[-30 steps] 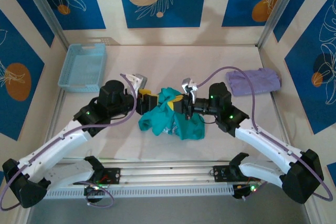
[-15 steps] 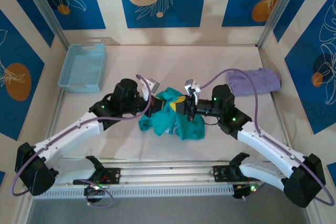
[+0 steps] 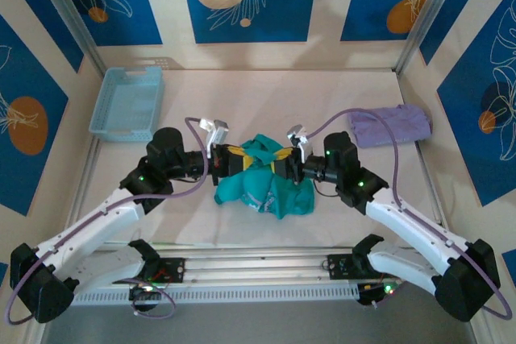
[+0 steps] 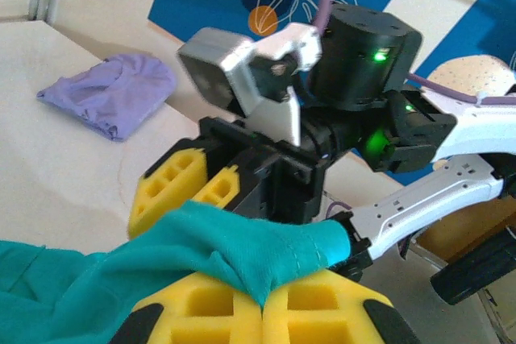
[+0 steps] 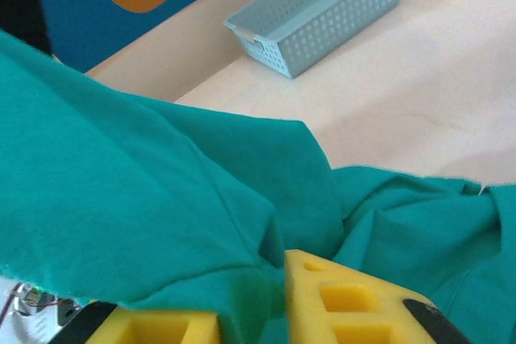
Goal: Fold the inside-out t-shirt
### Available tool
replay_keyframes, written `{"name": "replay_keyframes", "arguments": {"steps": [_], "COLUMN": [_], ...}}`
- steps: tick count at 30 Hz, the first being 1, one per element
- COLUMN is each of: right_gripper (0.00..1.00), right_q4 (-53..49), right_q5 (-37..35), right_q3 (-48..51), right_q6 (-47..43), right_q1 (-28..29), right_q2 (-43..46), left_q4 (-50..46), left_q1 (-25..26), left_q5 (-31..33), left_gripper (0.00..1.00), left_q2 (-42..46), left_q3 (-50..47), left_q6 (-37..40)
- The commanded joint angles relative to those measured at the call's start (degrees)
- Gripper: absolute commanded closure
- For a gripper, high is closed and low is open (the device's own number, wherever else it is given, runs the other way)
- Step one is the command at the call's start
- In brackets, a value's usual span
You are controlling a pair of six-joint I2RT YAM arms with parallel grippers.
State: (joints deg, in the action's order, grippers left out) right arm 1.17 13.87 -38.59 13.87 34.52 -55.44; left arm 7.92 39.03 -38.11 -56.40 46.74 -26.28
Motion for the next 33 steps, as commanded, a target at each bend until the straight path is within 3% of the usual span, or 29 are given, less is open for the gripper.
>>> {"name": "replay_keyframes", "arguments": {"steps": [1, 5, 9, 13, 21, 23, 29, 33], "right_gripper": [0.69, 0.59, 0.56, 0.52, 0.44, 0.48, 0.84, 0.89], "right_q4": [-6.17, -12.32, -15.42, -15.09, -9.51, -8.70, -14.01, -19.99], "right_q5": [-0.35, -0.38, -0.88, -8.51, -12.34, -13.28, -20.10, -18.02], "right_q3": [-3.65, -6.32, -7.12, -6.64, -10.34, -11.68, -16.96, -19.89], "right_q6": [-1.32, -4.84, -8.10, -11.80, -14.74, -14.52, -7.80, -2.65], "right_q1": [-0.23, -0.24, 0.90, 5.97, 10.69, 10.74, 6.90, 3.31], "right_q2": [0.01, 2.40, 5.62, 7.49, 0.66, -1.24, -4.58, -7.55], "left_q4": [3.36, 1.52, -3.66, -4.51, -4.77, -4.58, -2.92, 3.47], "left_q1": [-0.93, -1.16, -1.31, -1.38, -1.34, -1.33, -1.36, -1.42], "left_q5": [-2.26, -0.61, 4.26, 4.83, 3.64, 2.81, -1.98, -6.71], "left_gripper": [1.00, 1.00, 1.00, 1.00, 1.00, 1.00, 1.00, 1.00], "left_q2": [1.00, 0.27, -0.63, -1.00, -1.95, -2.15, -2.69, -3.02], "left_q3": [-0.34, 0.33, 2.11, 2.83, 2.91, 2.78, 2.31, 1.25], "left_q6": [-0.43, -0.52, -0.11, -0.52, -0.39, -0.28, 0.53, -1.68]}}
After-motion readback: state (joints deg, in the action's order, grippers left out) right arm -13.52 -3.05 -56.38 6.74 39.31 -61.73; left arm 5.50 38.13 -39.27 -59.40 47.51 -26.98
